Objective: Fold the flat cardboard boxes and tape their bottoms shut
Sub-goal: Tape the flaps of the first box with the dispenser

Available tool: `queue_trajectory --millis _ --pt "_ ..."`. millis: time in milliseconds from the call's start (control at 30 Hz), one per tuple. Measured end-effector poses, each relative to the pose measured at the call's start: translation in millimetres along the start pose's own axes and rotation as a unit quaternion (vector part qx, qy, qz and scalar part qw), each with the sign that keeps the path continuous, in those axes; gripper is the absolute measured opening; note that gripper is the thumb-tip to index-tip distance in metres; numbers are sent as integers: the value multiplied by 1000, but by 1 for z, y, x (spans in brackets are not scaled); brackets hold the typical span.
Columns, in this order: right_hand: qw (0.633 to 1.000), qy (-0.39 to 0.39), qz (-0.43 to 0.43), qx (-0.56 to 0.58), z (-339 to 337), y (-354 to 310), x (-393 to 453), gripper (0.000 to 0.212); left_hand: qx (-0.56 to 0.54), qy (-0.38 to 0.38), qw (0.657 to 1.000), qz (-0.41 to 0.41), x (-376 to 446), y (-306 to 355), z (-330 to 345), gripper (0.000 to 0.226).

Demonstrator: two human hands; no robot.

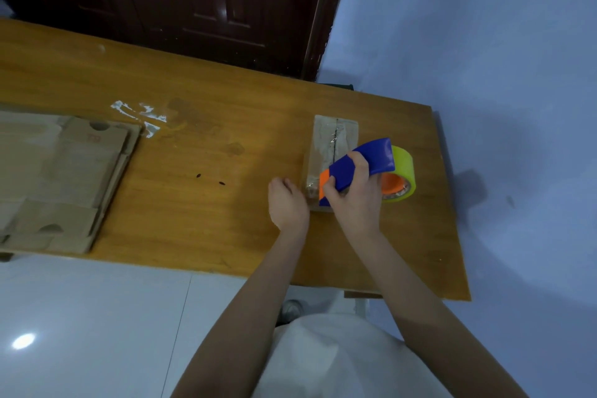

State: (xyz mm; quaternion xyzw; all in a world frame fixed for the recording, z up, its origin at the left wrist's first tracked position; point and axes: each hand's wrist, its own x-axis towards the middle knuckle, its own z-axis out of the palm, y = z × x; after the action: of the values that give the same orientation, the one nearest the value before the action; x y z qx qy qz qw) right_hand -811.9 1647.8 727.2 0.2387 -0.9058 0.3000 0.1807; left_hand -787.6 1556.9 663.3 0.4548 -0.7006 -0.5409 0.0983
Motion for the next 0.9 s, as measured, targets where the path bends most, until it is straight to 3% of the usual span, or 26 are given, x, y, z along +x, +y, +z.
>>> queue_trajectory --millis 33,100,167,233,300,367,433,500,767,900 --pt "1000 3 0 0 1 1 0 57 -62 -7 998 21 -10 0 -1 37" --pt "1000 13 5 6 1 3 -1 56 -146 -92 983 55 -32 -1 0 47" --pt "1000 18 15 17 -1 4 -1 55 -173 -156 970 67 -45 -2 2 54" --pt "999 21 20 22 0 6 -3 50 -186 -168 967 39 -46 -8 2 59" --pt "998 11 46 39 1 10 -5 43 -115 -150 981 48 -45 -17 -2 62" --pt "995 6 78 68 1 15 -6 42 14 -89 981 170 -40 -23 -12 59" --pt "990 7 105 93 0 19 -8 44 137 -65 920 361 -33 -23 -16 56" --pt "986 13 123 113 -1 21 -10 46 215 -82 859 457 -32 -21 -13 63" --pt "957 29 194 216 -9 28 -13 49 335 -20 809 482 -31 -18 -10 67" --pt "919 75 248 295 -15 31 -12 49 360 -7 799 482 -31 -16 -8 65"
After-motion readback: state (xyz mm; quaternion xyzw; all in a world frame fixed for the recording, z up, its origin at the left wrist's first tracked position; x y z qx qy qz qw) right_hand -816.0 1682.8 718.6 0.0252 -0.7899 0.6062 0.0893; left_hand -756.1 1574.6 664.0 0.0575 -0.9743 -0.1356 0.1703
